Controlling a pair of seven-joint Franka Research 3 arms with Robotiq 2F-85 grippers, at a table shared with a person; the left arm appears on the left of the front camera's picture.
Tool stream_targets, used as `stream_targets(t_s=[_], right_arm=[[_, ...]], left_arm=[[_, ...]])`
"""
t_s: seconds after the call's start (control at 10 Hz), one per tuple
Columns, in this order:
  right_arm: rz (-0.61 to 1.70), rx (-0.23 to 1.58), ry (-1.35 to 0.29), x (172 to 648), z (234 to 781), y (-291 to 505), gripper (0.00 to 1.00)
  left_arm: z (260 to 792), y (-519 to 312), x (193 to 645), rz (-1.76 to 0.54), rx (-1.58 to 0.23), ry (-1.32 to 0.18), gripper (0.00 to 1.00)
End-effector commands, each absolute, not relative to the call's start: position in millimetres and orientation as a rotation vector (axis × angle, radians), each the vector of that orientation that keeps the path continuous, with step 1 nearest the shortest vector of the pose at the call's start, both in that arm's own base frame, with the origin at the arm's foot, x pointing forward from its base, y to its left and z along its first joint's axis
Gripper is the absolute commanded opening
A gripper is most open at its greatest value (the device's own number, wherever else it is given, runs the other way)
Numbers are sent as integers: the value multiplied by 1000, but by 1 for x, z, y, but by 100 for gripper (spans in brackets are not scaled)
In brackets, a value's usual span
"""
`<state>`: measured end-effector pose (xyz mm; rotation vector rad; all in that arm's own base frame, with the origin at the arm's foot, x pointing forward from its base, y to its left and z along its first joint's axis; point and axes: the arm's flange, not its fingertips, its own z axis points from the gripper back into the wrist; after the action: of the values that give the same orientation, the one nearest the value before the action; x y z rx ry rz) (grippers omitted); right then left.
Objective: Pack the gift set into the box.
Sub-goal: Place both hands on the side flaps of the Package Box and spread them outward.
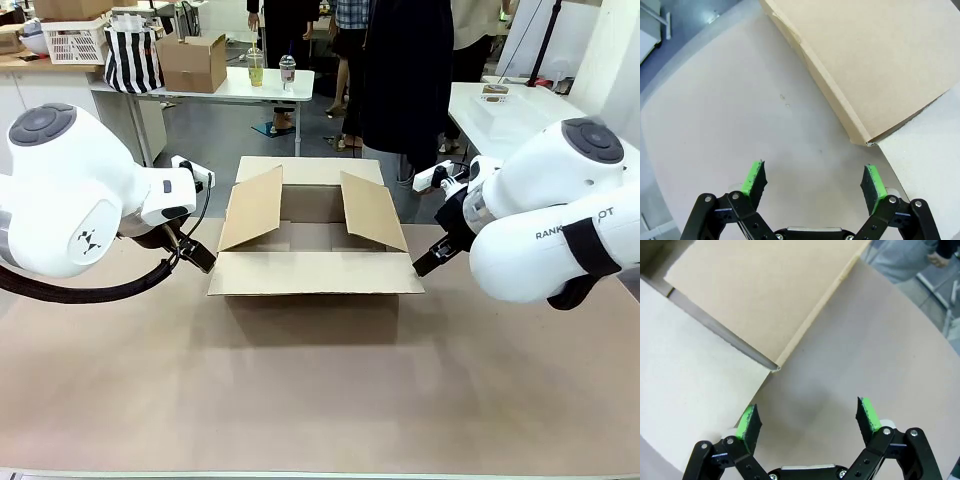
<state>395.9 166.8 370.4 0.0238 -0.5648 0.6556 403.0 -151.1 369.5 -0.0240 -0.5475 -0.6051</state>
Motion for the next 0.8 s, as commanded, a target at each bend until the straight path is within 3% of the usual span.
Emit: stream_targets(t_s=[0.0, 0.3, 0.4, 0.5, 0.7], right_arm=[[657, 25, -566, 396, 371, 168, 100], [656, 24, -565, 396, 370, 167, 100], [632, 66, -477, 384, 390, 164, 100], [636, 30, -466, 367, 414, 159, 100], [685, 132, -648, 325, 463, 155, 100]], left_arm=[[370, -152, 403, -605, -25, -551, 100], [369, -151, 403, -605, -24, -547, 100], [378, -151, 387, -729, -12, -380, 100], [395, -146, 364, -796, -60, -390, 100], [448, -135, 296, -878, -73, -661, 100]])
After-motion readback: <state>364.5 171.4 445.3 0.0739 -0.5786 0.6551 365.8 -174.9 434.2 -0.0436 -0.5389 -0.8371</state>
